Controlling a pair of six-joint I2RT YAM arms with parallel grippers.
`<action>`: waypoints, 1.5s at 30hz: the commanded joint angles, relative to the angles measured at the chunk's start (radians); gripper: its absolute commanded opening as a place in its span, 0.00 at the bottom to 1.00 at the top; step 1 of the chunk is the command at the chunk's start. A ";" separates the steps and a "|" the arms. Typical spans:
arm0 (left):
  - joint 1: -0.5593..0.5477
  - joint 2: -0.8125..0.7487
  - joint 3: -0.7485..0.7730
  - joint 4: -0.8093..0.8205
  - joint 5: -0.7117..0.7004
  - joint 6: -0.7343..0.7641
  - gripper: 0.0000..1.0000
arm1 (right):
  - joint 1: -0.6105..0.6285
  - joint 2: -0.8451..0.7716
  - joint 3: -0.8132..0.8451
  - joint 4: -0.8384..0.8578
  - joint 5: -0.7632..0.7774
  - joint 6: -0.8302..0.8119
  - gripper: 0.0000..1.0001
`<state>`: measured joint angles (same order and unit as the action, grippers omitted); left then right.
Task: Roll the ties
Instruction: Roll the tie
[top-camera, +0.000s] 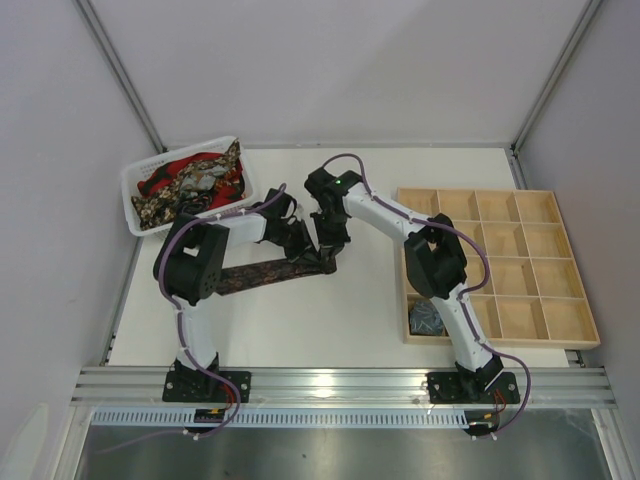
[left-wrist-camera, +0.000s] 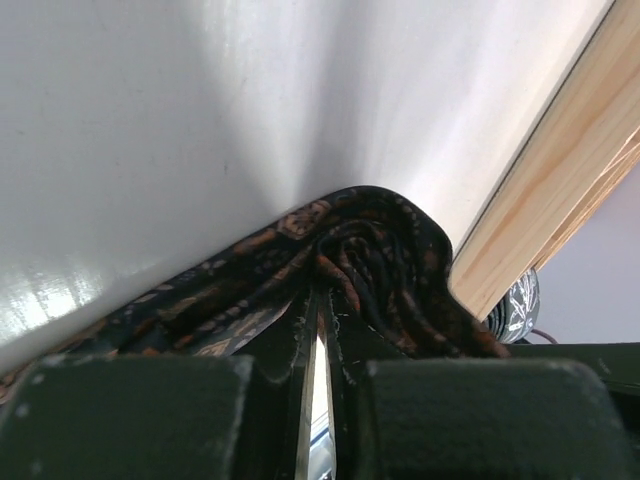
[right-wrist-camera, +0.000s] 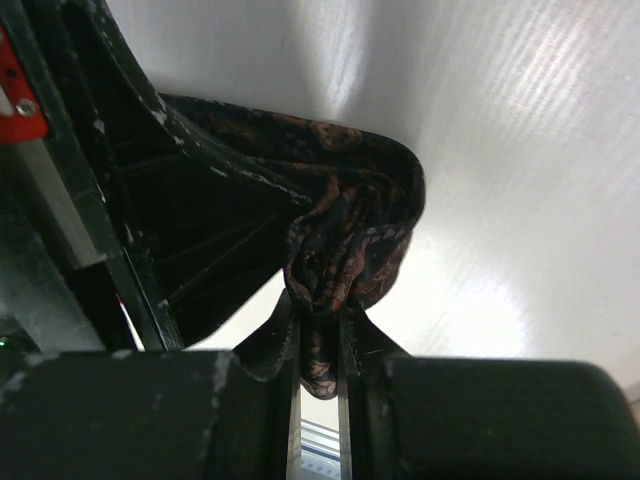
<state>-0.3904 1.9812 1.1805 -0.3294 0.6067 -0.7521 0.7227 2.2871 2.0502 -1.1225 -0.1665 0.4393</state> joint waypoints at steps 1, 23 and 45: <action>-0.001 -0.004 0.016 0.018 -0.021 0.000 0.10 | 0.024 0.044 0.034 0.027 -0.061 0.053 0.00; 0.099 -0.381 -0.216 -0.178 -0.134 0.134 0.14 | 0.026 0.133 0.064 0.095 -0.037 0.121 0.32; 0.222 -0.302 0.074 -0.215 -0.081 0.175 0.26 | 0.024 -0.029 0.079 0.145 -0.131 0.222 0.68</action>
<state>-0.1776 1.6295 1.1797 -0.5610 0.4835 -0.6003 0.7498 2.3657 2.1117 -1.0134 -0.2974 0.6155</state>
